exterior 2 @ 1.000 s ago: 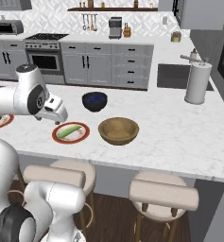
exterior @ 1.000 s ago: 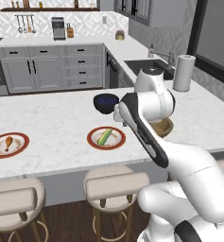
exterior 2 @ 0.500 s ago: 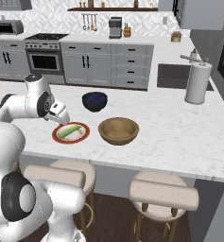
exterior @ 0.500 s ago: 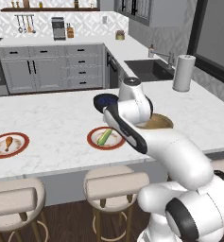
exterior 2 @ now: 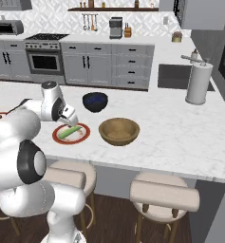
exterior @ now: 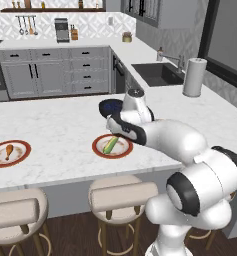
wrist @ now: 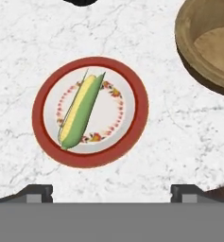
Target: Pick the chicken drumstick and corn from their plates and place them in the bowl. Then put the bowl in the fridge.
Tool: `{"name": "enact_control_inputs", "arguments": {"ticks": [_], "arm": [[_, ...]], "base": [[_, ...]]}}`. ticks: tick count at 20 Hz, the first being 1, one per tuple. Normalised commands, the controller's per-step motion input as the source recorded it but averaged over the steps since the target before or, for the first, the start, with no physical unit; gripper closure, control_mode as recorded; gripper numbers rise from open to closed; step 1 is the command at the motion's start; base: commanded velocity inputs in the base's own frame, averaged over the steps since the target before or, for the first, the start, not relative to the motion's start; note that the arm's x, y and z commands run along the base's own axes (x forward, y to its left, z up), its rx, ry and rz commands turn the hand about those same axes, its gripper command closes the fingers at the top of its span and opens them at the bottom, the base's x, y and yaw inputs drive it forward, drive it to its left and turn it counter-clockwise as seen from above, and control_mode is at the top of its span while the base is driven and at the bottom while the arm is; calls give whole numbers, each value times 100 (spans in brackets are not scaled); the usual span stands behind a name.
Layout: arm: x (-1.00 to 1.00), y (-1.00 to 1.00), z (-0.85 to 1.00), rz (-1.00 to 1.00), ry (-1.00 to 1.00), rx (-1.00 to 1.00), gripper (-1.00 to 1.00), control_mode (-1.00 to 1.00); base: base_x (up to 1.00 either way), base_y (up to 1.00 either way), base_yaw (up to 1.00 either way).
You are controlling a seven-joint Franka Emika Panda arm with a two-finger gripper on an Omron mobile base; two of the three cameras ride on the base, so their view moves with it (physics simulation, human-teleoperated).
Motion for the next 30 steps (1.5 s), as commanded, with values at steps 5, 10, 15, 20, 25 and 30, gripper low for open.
{"name": "enact_control_inputs", "arguments": {"ticks": [5, 10, 15, 20, 25, 30], "arm": [[56, 23, -37, 0, 0, 0, -100, -100], [50, 32, -39, -1, 0, 8, -100, -100], [46, 12, -26, 0, 1, 0, -100, -100], [27, 0, -22, 0, 6, 0, -100, -100], [11, 0, -44, 0, 2, -1, -100, -100], [21, 0, -28, 0, 0, 0, -100, -100]], "base": [[0, 0, 0], [0, 0, 0], [0, 0, 0], [0, 0, 0], [0, 0, 0], [0, 0, 0]]}}
